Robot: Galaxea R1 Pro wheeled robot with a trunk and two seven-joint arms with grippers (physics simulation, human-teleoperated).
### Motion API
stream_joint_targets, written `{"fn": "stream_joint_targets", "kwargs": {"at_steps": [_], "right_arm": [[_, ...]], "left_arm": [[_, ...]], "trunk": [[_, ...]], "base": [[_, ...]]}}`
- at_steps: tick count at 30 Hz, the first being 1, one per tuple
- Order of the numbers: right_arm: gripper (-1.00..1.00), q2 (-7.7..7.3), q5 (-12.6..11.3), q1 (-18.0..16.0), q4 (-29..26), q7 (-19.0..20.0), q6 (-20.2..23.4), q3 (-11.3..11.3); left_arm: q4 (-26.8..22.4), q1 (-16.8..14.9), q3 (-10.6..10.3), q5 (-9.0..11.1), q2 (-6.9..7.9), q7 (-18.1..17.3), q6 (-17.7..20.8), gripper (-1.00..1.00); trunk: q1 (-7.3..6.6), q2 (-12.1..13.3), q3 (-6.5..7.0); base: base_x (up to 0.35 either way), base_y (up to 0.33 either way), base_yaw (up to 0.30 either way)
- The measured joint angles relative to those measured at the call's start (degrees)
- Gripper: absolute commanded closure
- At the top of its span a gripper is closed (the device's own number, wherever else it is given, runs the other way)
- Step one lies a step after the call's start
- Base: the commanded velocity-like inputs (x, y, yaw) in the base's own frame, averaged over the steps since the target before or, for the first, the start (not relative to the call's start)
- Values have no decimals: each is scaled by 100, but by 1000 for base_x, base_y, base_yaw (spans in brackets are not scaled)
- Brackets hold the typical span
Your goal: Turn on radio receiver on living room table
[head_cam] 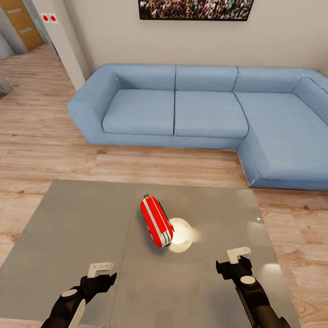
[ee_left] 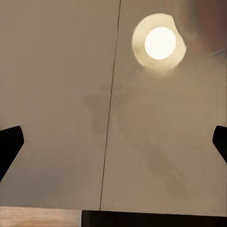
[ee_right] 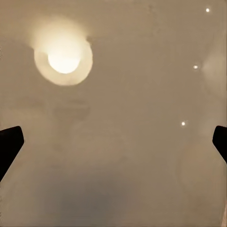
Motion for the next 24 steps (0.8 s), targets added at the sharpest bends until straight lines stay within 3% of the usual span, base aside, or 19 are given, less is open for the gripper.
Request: {"fn": "stream_joint_targets", "kwargs": {"at_steps": [14, 24], "right_arm": [[-100, -5, -9, 0, 14, -20, -24, -1], [-100, 14, -4, 0, 0, -28, -59, -9]], "left_arm": [[0, 0, 1, 0, 0, 0, 8, -100], [0, 0, 0, -1, 0, 0, 9, -100]], "trunk": [[0, 0, -115], [0, 0, -143]], "base": [[0, 0, 136], [0, 0, 31]]}}
